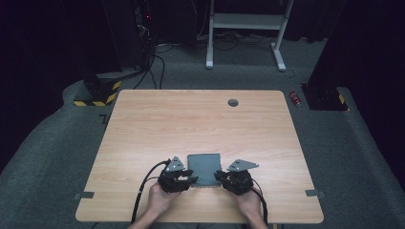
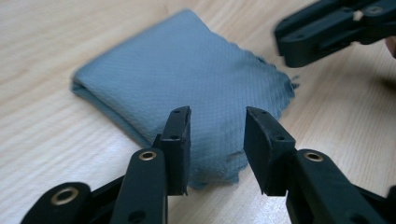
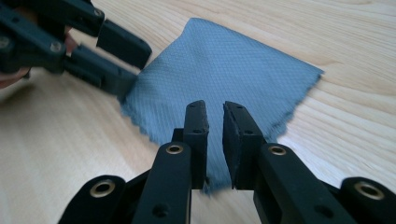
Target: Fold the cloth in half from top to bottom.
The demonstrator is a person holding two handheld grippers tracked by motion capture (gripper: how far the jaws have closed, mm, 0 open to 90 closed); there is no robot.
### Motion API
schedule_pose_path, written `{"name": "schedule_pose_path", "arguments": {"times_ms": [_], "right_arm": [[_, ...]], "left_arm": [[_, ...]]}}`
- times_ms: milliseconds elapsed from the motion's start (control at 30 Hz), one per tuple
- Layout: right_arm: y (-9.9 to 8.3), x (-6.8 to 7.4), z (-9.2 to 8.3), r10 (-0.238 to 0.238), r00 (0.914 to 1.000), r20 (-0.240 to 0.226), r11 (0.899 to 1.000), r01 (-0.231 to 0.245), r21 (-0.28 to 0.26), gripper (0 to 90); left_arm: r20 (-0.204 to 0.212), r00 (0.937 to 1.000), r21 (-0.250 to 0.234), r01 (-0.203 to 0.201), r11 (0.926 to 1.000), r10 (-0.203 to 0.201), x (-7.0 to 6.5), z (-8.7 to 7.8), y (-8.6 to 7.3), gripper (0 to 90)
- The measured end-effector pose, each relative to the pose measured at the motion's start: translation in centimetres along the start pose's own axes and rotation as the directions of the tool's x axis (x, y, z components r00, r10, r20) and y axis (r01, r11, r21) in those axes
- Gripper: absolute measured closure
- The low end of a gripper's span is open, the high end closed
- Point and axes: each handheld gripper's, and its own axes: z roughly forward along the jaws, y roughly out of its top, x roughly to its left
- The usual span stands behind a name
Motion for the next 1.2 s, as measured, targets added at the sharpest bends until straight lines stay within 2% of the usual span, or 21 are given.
{"name": "schedule_pose_path", "arguments": {"times_ms": [133,167,233,367,433,533,633,700,767,900,967,1033,1100,1200], "right_arm": [[-0.1,0.5,1.5,-0.027,0.9993,0.025,0.998,0.026,0.051,77.5],[-0.3,0.6,1.7,-0.030,0.9991,0.031,0.998,0.028,0.063,77.0],[-0.8,0.7,1.8,-0.052,0.9976,0.047,0.996,0.048,0.081,75.1],[-1.5,0.6,1.2,-0.062,0.9957,0.070,0.996,0.056,0.073,72.2],[-1.6,0.6,1.0,-0.063,0.9953,0.073,0.995,0.057,0.076,71.0],[-1.6,0.4,0.9,-0.055,0.9960,0.071,0.996,0.050,0.070,70.8],[-1.1,0.2,0.6,-0.026,0.9976,0.064,0.998,0.023,0.051,74.8],[-0.6,0.0,0.7,-0.018,0.9980,0.061,0.999,0.016,0.035,78.6],[-0.3,-0.2,1.0,-0.005,0.9979,0.064,1.000,0.003,0.030,80.2],[0.6,-0.9,2.3,0.025,0.9972,0.070,0.999,-0.027,0.026,80.8],[1.1,-1.2,2.8,0.031,0.9960,0.083,0.999,-0.033,0.023,80.8],[1.5,-1.6,3.4,0.035,0.9948,0.095,0.999,-0.039,0.035,80.8],[1.6,-1.9,3.8,0.042,0.9945,0.096,0.997,-0.048,0.055,80.7],[1.8,-2.3,4.3,0.022,0.9939,0.108,0.996,-0.031,0.083,81.2]], "left_arm": [[0.007,0.9995,0.046,-0.031,0.9984,0.031,-0.5,0.2,-1.1,62.2],[0.007,0.9992,0.044,-0.039,0.9983,0.039,-0.6,0.1,-1.5,62.2],[0.012,0.9991,0.043,-0.042,0.9982,0.041,-0.6,-0.4,-1.8,62.2],[0.011,0.9986,0.071,-0.051,0.9962,0.051,-0.5,-0.9,-2.2,59.9],[0.011,0.9989,0.068,-0.046,0.9966,0.046,-0.5,-1.3,-2.3,58.3],[0.013,0.9997,0.032,-0.022,0.9992,0.021,-0.1,-2.0,-2.0,56.6],[-0.007,0.9998,0.013,-0.018,0.9998,0.018,0.4,-1.9,-0.8,54.3],[-0.044,0.9974,0.016,-0.056,0.9983,0.057,0.7,-1.1,0.3,52.3],[-0.063,0.9951,0.035,-0.073,0.9967,0.075,1.0,0.1,1.2,51.2],[-0.086,0.9934,0.045,-0.071,0.9964,0.075,1.5,1.5,2.3,50.4],[-0.103,0.9936,0.036,-0.043,0.9984,0.047,2.0,2.0,2.5,50.4],[-0.119,0.9926,0.053,-0.017,0.9985,0.023,2.7,2.4,2.4,50.6],[-0.138,0.9900,0.092,-0.017,0.9956,0.030,3.1,2.5,2.2,50.6],[-0.160,0.9858,0.114,-0.032,0.9930,0.050,3.4,2.4,2.0,50.1]]}}
